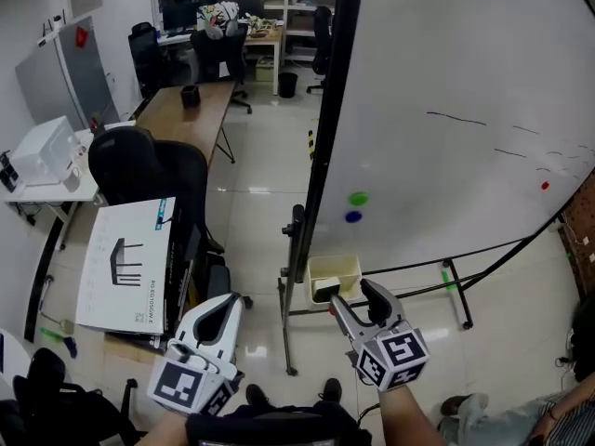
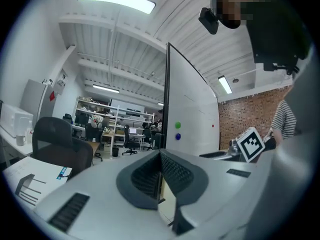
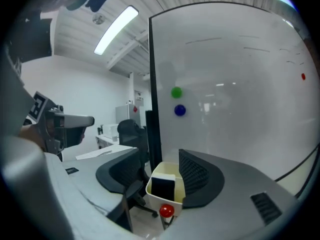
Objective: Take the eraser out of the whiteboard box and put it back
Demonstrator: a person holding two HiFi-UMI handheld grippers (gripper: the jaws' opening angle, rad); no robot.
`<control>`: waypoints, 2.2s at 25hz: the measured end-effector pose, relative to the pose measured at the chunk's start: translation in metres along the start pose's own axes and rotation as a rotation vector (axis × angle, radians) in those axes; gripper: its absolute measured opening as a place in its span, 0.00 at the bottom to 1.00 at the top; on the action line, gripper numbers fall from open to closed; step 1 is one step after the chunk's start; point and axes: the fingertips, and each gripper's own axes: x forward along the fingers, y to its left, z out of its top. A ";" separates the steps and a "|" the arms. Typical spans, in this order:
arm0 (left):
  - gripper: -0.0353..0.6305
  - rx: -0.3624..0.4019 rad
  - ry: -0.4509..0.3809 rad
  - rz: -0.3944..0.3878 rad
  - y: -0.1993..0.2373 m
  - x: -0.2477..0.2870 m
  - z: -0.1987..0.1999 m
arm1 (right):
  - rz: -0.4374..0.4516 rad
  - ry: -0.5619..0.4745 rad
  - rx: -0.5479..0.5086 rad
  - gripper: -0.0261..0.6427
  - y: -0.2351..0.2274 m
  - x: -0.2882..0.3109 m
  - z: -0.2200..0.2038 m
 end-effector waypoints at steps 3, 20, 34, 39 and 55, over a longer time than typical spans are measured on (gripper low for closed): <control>0.09 -0.025 0.016 0.028 0.006 0.003 -0.009 | -0.025 0.079 0.010 0.50 -0.005 0.025 -0.032; 0.09 -0.030 0.070 0.121 0.031 -0.004 -0.037 | -0.098 0.203 0.020 0.51 -0.007 0.072 -0.093; 0.09 -0.059 0.062 0.112 0.030 -0.005 -0.034 | -0.096 0.148 0.131 0.45 -0.010 0.067 -0.086; 0.09 -0.051 0.055 0.110 0.033 -0.007 -0.036 | -0.117 0.116 0.153 0.44 -0.025 0.059 -0.079; 0.09 -0.082 -0.019 -0.007 0.040 -0.011 -0.018 | -0.131 -0.142 0.054 0.44 -0.012 -0.049 0.059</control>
